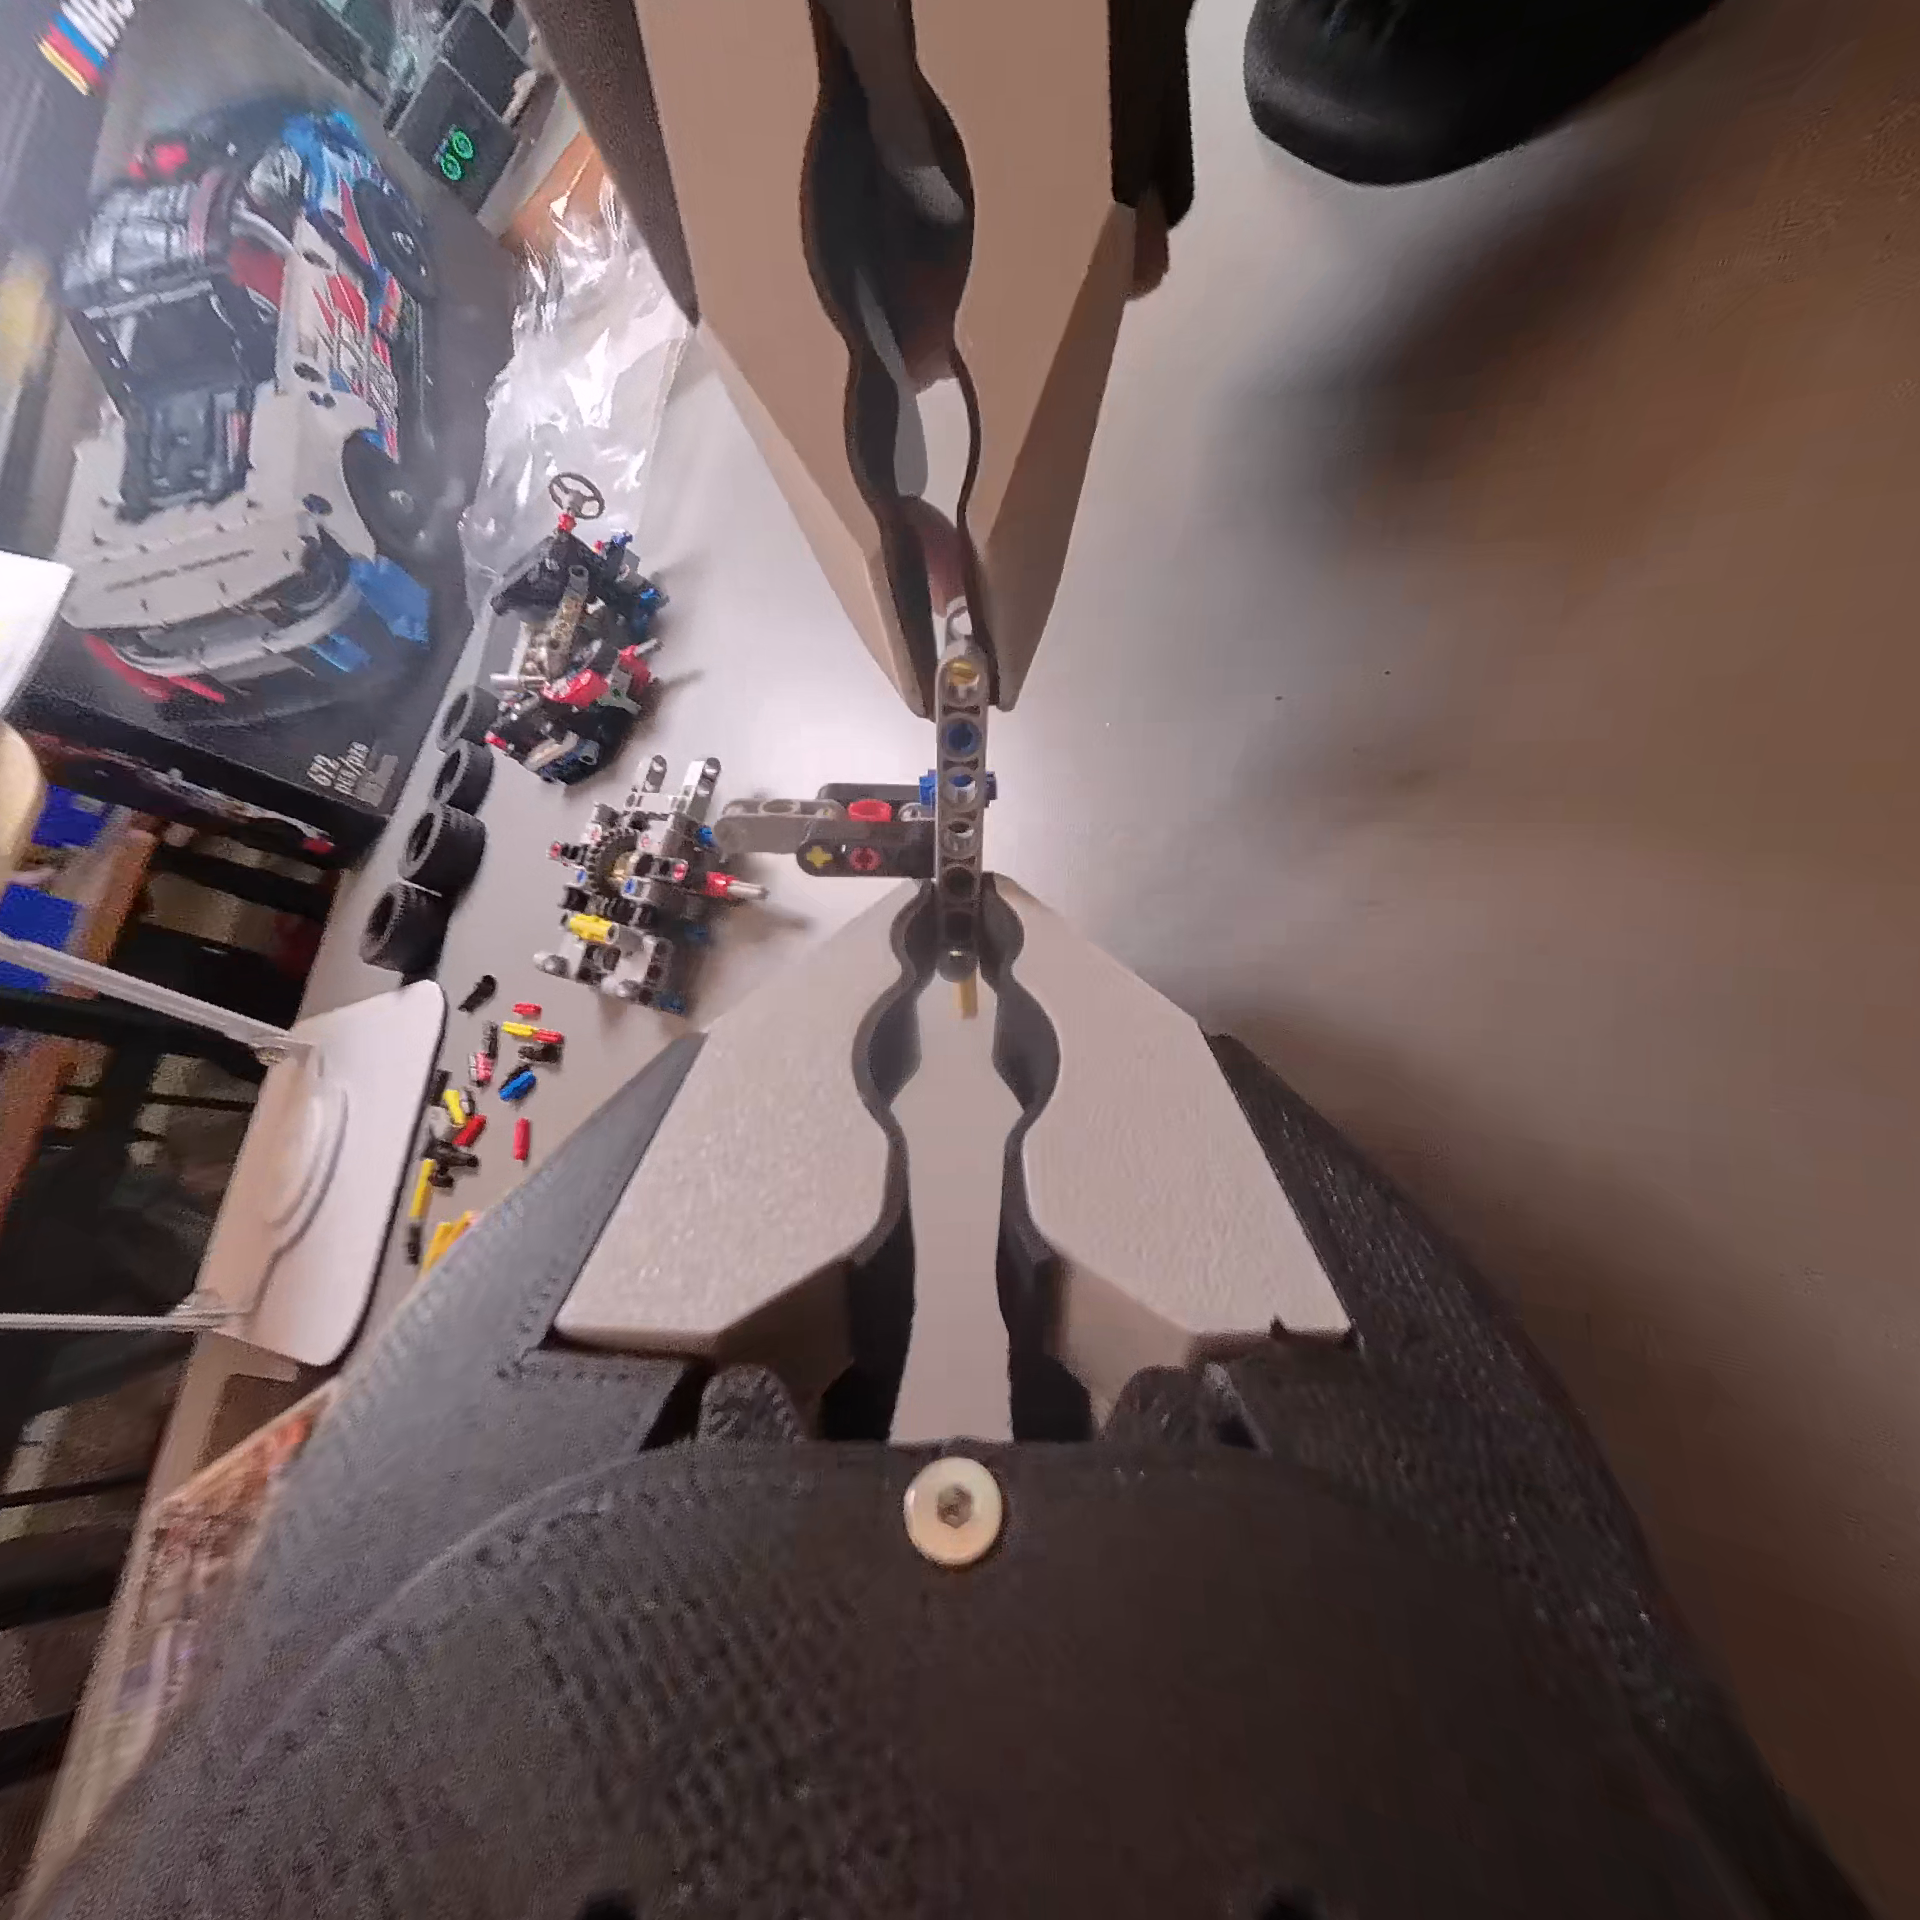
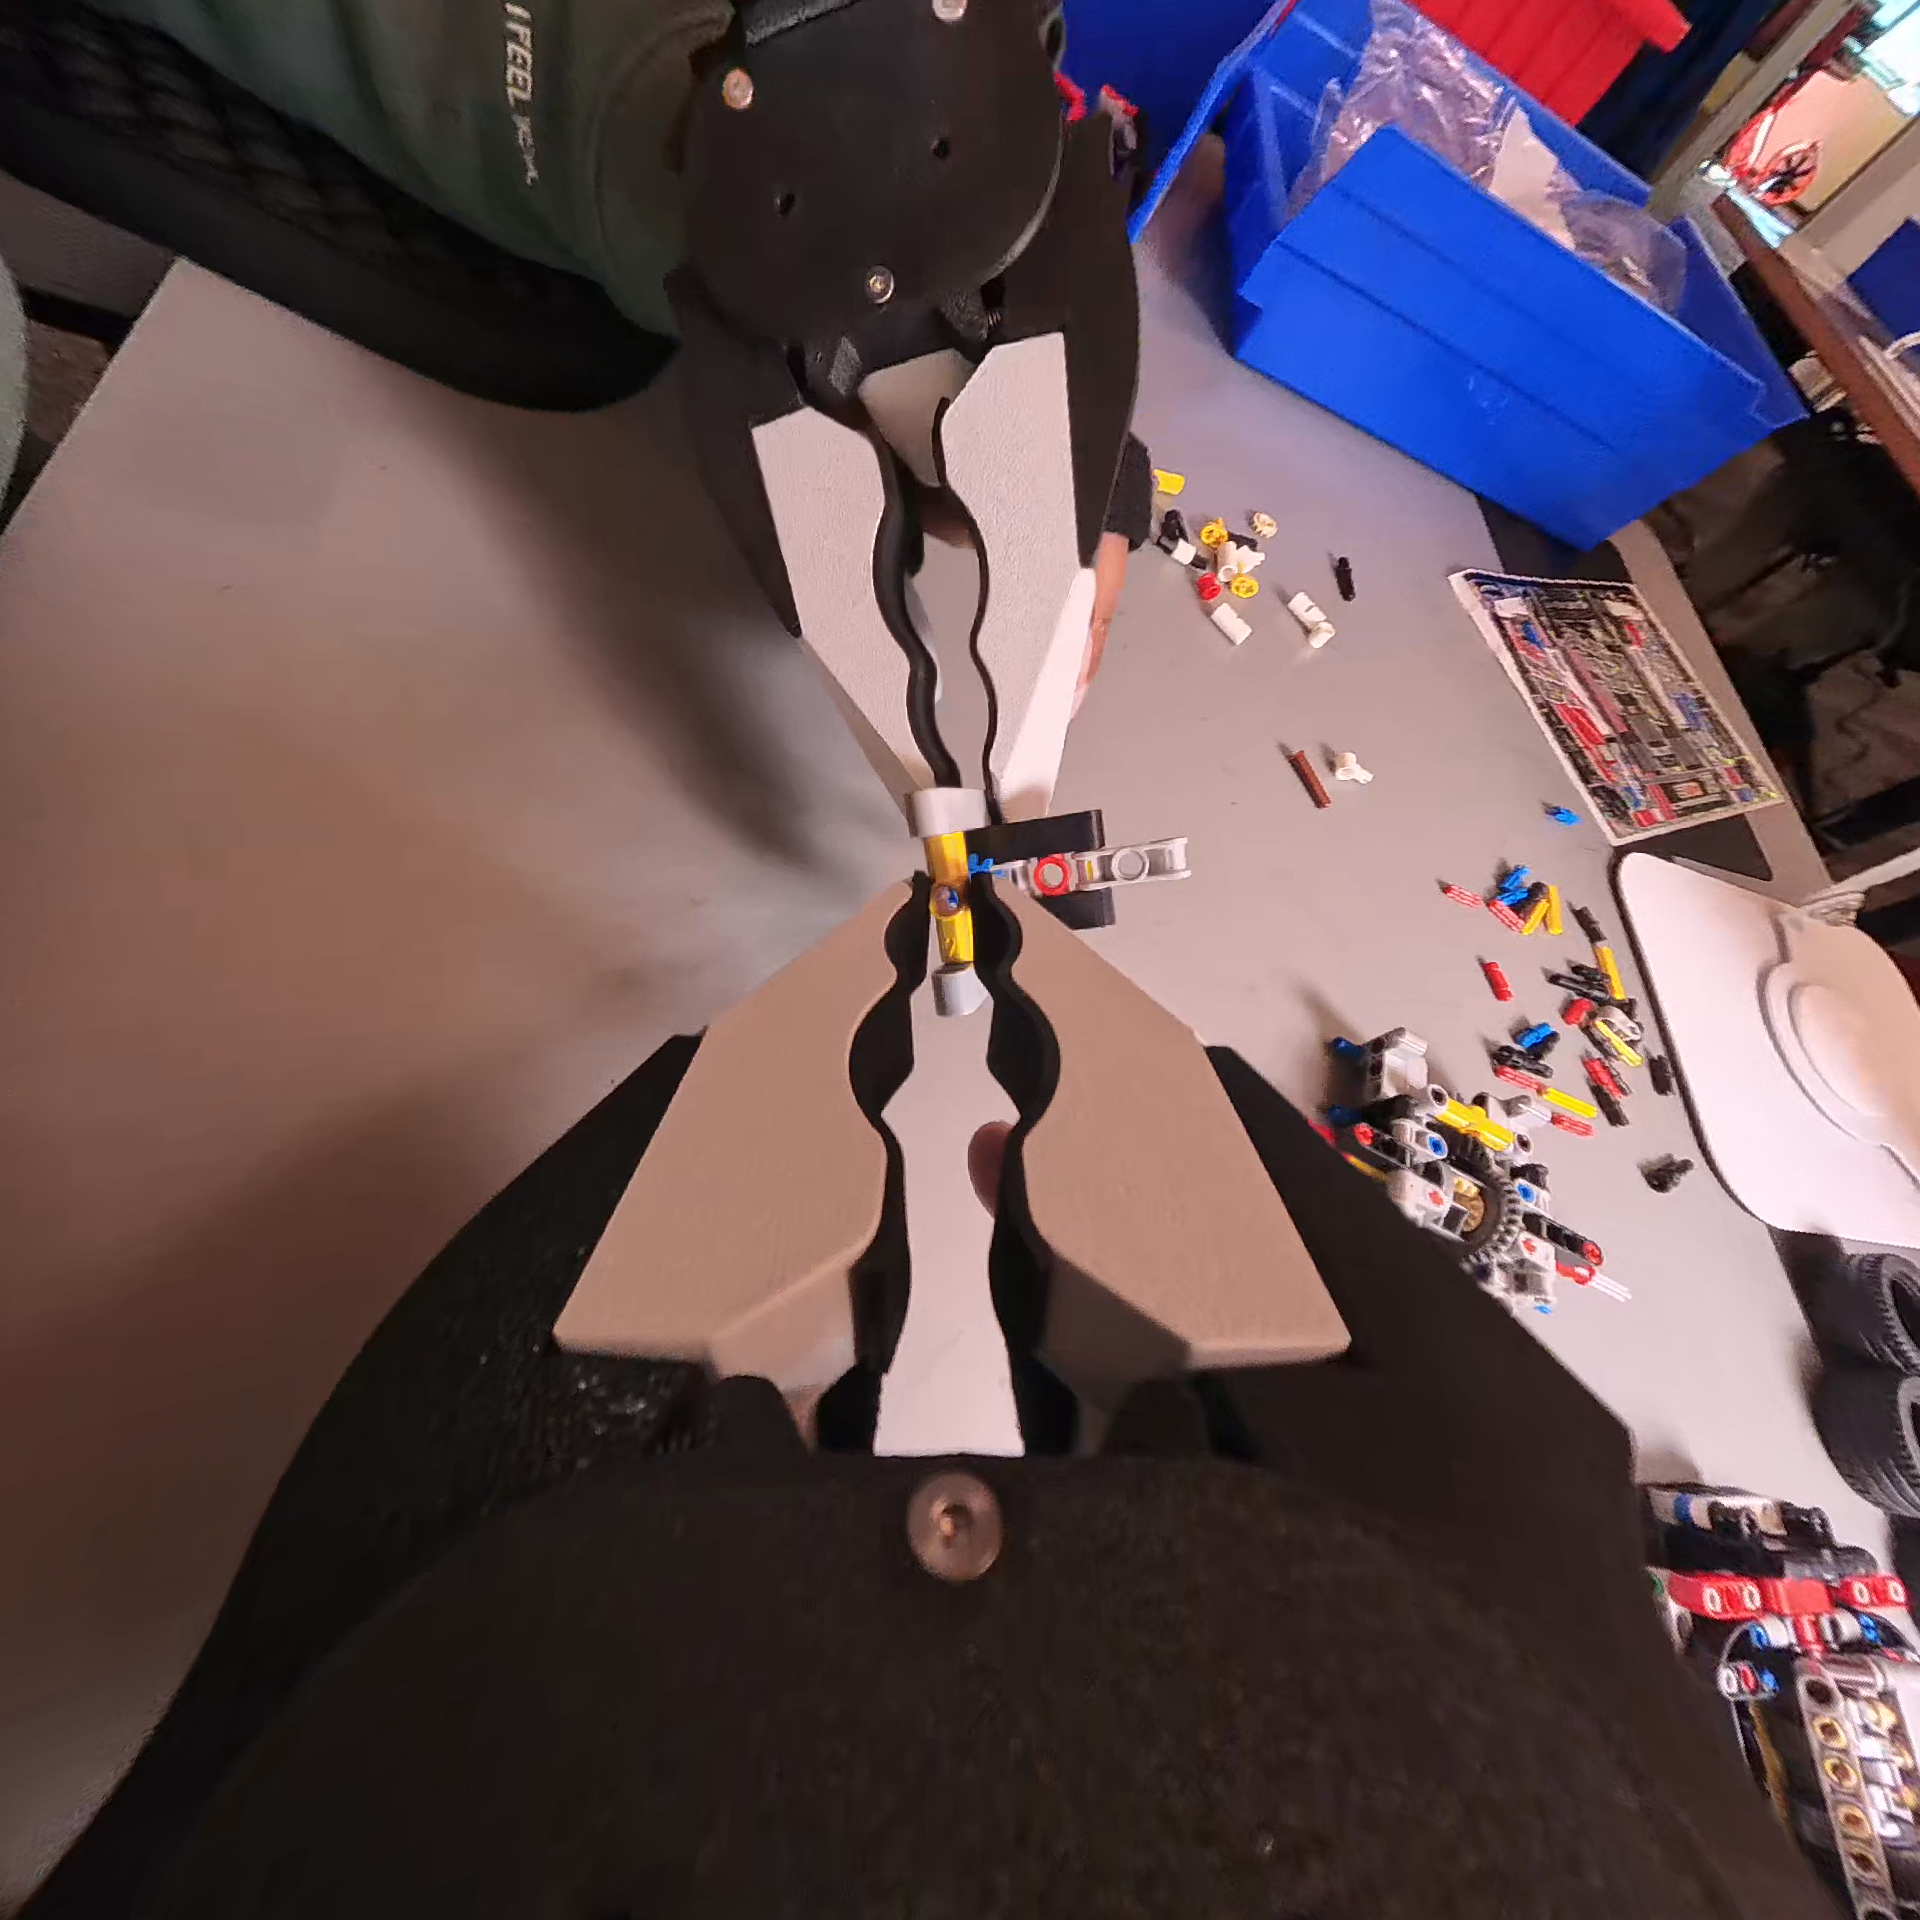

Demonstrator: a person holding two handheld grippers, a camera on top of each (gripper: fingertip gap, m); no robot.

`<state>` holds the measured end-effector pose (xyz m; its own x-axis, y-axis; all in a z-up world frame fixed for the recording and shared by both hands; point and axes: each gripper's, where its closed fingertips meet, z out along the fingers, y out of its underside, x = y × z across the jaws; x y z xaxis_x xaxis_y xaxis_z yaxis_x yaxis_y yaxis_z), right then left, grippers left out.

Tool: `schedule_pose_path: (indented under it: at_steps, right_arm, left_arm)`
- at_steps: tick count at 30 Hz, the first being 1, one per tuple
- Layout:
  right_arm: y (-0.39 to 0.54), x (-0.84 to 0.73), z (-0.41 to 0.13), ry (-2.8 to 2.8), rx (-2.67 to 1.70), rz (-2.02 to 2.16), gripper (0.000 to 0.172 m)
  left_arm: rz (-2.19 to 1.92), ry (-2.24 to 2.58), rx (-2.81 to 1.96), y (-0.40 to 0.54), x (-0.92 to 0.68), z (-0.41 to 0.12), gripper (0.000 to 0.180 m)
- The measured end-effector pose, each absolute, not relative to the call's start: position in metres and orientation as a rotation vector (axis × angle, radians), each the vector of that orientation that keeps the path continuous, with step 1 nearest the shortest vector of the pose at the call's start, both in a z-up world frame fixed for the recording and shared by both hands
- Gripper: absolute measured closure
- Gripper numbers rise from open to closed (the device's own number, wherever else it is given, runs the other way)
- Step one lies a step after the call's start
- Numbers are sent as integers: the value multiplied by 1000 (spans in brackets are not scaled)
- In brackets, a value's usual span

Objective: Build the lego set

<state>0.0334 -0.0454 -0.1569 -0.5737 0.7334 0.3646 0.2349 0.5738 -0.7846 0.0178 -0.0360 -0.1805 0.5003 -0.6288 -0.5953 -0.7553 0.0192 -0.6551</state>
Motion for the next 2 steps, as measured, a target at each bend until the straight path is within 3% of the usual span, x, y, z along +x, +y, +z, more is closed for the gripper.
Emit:
schedule_pose_path:
  at_steps: [2]
  right_arm:
    - [-46, 36, -159, -2123, -755, 891, 165]
  left_arm:
    - [228, 1230, -1637, -35, 19, -180, 175]
